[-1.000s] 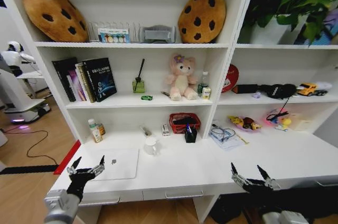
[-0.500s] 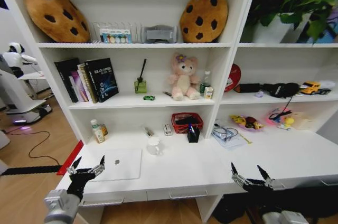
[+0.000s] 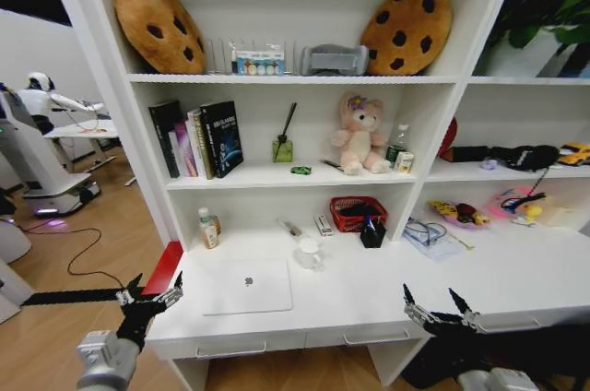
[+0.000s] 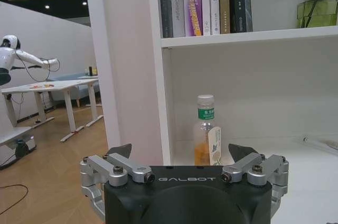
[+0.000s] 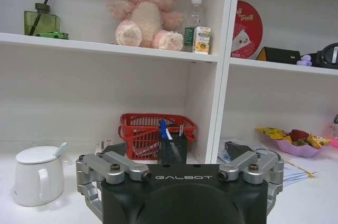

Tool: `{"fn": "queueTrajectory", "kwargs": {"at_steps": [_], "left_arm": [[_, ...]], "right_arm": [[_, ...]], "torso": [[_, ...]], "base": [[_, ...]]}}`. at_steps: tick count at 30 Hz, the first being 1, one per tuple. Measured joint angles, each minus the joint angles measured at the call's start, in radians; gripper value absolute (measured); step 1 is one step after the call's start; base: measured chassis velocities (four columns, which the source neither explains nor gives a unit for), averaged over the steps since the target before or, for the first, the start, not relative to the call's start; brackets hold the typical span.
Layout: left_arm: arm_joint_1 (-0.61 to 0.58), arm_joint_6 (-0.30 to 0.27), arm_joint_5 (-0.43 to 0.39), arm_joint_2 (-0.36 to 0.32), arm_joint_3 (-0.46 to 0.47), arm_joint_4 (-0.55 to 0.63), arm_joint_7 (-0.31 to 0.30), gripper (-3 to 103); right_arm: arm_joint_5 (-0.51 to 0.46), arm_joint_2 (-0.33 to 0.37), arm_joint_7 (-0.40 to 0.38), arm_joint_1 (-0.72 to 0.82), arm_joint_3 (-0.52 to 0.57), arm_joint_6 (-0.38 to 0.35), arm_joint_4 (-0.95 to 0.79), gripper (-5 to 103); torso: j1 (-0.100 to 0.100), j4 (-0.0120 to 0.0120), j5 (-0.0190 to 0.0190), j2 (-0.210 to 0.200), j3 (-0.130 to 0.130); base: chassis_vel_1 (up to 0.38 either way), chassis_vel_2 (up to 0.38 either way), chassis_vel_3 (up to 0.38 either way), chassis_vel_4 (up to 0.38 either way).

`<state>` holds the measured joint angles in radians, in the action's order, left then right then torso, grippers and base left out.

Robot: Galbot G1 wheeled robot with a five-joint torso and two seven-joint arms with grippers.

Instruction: Organize the objects on the table.

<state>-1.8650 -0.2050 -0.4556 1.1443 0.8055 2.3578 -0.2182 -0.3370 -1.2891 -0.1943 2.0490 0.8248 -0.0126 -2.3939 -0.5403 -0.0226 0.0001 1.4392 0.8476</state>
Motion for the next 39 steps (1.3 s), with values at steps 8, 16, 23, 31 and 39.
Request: {"fn": "queueTrajectory", "kwargs": {"at_steps": [8,16,23,31,39], "left_arm": [[0.0,0.0,0.0,0.0,0.0,0.0,0.001,100],[0.0,0.0,0.0,0.0,0.0,0.0,0.0,100],[0.0,0.0,0.0,0.0,0.0,0.0,0.001,100],[0.0,0.0,0.0,0.0,-0.001,0.0,0.001,100],[0.0,0.0,0.0,0.0,-0.001,0.0,0.001,100]], "right_arm": [[0.0,0.0,0.0,0.0,0.0,0.0,0.0,100],[0.0,0.0,0.0,0.0,0.0,0.0,0.0,100],[0.0,0.0,0.0,0.0,0.0,0.0,0.0,100],[0.0,0.0,0.0,0.0,0.0,0.0,0.0,100],[0.0,0.0,0.0,0.0,0.0,0.0,0.0,100]], "torso": [[0.0,-0.0007,0.0003,0.0,0.0],[0.0,-0.0004,-0.0008,0.0,0.0],[0.0,-0.0009,0.0005,0.0,0.0],[0.001,-0.0005,-0.0017,0.0,0.0],[0.001,-0.0008,0.0005,0.0,0.0]], "base": [[0.006,-0.088,-0.016,0.106],[0.182,-0.176,-0.189,0.191],[0.263,-0.262,-0.297,0.271],[0.335,-0.357,-0.341,0.361],[0.337,-0.34,-0.355,0.327]]}}
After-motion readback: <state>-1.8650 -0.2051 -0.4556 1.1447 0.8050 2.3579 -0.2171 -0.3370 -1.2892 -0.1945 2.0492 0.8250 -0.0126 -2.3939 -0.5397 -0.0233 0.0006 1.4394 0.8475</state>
